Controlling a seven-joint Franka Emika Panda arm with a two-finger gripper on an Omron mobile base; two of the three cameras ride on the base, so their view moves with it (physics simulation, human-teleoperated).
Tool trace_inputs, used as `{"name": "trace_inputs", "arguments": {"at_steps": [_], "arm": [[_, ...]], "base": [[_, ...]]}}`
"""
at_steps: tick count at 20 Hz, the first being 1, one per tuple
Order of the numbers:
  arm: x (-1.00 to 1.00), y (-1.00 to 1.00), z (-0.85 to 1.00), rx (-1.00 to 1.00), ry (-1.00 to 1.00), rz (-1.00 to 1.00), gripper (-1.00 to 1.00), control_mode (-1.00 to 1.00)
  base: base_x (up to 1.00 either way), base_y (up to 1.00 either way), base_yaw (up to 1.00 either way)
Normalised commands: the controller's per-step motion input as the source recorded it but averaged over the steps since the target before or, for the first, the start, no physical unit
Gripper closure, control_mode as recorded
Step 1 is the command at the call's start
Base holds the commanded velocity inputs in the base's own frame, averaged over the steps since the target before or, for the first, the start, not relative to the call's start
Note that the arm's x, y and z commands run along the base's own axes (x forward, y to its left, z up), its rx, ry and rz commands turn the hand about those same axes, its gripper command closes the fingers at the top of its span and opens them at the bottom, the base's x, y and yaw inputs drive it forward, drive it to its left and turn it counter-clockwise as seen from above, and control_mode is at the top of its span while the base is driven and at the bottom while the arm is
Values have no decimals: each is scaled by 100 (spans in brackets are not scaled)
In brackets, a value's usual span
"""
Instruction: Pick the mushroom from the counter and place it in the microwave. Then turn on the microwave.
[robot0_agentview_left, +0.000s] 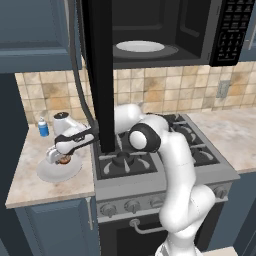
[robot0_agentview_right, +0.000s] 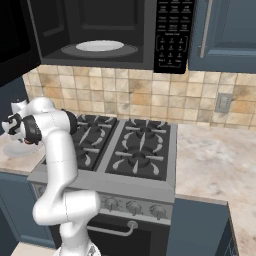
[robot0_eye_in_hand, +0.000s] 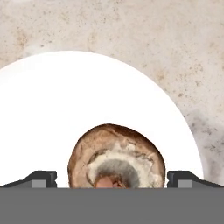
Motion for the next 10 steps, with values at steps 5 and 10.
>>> {"name": "trace_inputs", "arguments": {"at_steps": [5, 10], "arm": [[5, 0, -8, 0, 0, 0, -100, -100], [5, 0, -10, 0, 0, 0, -100, -100]], "base": [[0, 0, 0], [0, 0, 0]]}}
